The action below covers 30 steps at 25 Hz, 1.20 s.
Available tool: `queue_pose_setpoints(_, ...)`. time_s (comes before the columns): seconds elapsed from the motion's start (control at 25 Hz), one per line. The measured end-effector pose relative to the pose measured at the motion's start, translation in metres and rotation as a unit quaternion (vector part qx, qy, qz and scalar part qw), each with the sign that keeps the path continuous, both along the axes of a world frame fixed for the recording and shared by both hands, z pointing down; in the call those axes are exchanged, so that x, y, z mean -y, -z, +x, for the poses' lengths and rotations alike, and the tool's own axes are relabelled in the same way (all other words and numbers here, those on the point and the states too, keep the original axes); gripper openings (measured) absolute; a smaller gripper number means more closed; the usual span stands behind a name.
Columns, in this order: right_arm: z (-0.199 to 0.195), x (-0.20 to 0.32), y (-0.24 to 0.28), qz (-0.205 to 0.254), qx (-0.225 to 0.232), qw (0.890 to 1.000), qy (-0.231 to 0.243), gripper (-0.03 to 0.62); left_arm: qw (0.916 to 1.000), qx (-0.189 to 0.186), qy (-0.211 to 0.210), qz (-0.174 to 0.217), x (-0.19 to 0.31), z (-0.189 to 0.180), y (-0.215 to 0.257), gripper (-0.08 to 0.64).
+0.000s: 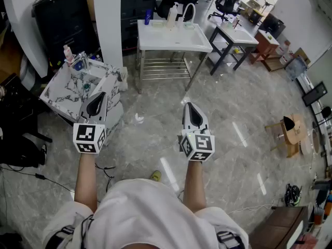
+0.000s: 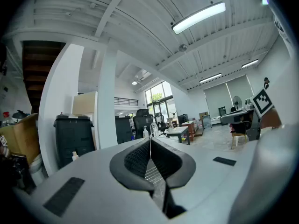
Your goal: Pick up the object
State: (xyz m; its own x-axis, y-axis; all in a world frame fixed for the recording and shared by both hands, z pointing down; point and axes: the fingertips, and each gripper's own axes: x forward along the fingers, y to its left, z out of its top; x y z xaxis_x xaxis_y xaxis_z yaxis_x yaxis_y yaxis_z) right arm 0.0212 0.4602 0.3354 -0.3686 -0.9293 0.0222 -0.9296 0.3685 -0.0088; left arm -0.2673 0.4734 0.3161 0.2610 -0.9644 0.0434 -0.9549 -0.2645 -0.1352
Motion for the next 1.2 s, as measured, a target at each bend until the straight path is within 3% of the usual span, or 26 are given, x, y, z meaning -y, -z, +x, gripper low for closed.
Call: queue_pose_setpoints(1.2,0.006,-0.016,-0.002,0.008,0.001,1.0,-0.005,0.006,0.9996,-0.002,-0.027,-0.002,-0.006,0.02,-0.004,0.029)
